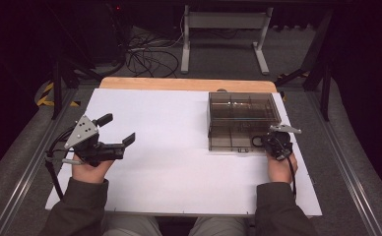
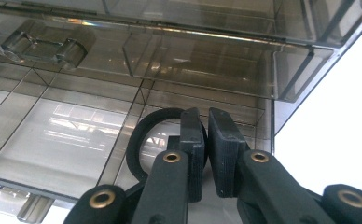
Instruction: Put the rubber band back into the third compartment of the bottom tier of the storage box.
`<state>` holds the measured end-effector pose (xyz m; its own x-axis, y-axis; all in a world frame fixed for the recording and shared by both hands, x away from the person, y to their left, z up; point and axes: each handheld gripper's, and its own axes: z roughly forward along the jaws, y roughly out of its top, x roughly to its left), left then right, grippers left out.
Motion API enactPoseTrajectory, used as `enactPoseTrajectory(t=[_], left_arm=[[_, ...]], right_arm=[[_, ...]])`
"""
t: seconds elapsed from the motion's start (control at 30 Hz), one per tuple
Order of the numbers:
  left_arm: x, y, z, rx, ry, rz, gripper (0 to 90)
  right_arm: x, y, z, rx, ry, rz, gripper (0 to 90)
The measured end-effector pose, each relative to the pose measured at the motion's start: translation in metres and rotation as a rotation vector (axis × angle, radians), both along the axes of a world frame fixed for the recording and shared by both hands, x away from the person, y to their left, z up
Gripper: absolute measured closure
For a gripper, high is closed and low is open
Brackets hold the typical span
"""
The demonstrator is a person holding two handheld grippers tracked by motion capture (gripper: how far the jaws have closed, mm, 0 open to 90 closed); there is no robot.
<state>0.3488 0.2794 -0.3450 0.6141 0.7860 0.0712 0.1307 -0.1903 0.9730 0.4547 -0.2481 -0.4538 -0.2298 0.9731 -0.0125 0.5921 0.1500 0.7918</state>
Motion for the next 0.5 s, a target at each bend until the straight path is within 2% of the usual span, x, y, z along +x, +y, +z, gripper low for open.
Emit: enactPoseTrajectory(t=[0.5], left_arm=[[0.001, -0.0003, -0.0012, -0.002, 0.002, 0.001, 5.2]], right_arm=[[0.003, -0.0007, -0.0013, 0.005, 0.007, 0.0, 81.8]])
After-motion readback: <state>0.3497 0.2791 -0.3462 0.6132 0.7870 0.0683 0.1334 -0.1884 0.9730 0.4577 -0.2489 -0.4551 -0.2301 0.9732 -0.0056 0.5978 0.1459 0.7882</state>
